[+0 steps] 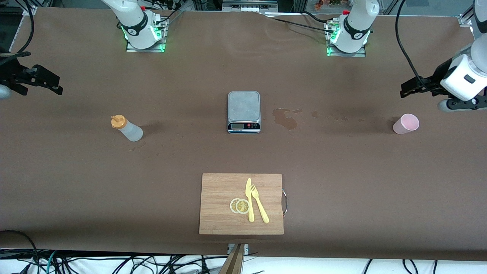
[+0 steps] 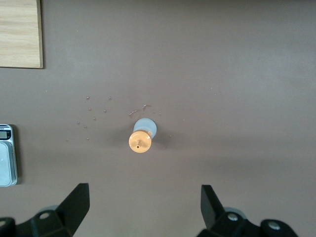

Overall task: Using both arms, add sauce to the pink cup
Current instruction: 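Move the left gripper toward the pink cup, then grasp the pink cup with the left gripper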

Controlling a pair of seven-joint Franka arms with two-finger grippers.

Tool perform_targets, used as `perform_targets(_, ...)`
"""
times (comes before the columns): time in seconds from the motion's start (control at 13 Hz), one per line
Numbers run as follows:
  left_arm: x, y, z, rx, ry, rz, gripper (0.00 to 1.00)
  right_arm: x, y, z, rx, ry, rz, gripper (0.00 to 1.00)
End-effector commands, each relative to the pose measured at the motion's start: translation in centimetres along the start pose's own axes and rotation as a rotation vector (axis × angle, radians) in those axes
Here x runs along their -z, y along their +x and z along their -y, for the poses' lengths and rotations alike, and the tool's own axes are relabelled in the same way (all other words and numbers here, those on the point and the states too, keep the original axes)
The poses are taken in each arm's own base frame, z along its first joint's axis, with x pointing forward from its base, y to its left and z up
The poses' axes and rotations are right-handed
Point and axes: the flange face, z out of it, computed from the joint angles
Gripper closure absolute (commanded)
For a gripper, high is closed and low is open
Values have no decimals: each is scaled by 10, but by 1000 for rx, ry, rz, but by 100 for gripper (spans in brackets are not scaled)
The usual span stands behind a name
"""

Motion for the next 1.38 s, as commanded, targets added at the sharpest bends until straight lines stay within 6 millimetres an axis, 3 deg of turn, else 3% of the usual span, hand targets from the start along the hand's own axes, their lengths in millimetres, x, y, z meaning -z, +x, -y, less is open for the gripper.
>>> perform_targets(0.0,-12,7,55,-51,-33,36,0,5,-2,-2,5,10,-7,0)
perform_targets(0.31,-62,33,152,-194,-79,58,0,4,-2,-2,5,10,1,0)
perform_targets(0.62,-157,60,241,-463,-120,61,0,4,-2,-2,5,10,1,0)
perform_targets(0.77,-218,69,284,-502,-166,62,0,4,-2,-2,5,10,1,0)
perform_targets(0.85,-240,74,288,-513,-171,59,1,4,-2,-2,5,10,0,0)
perform_targets(1.08,-301,64,269,-503,-203,26,1,4,-2,-2,5,10,0,0)
perform_targets(1.31,-321,61,249,-486,-314,-16,1,4,-2,-2,7,9,1,0)
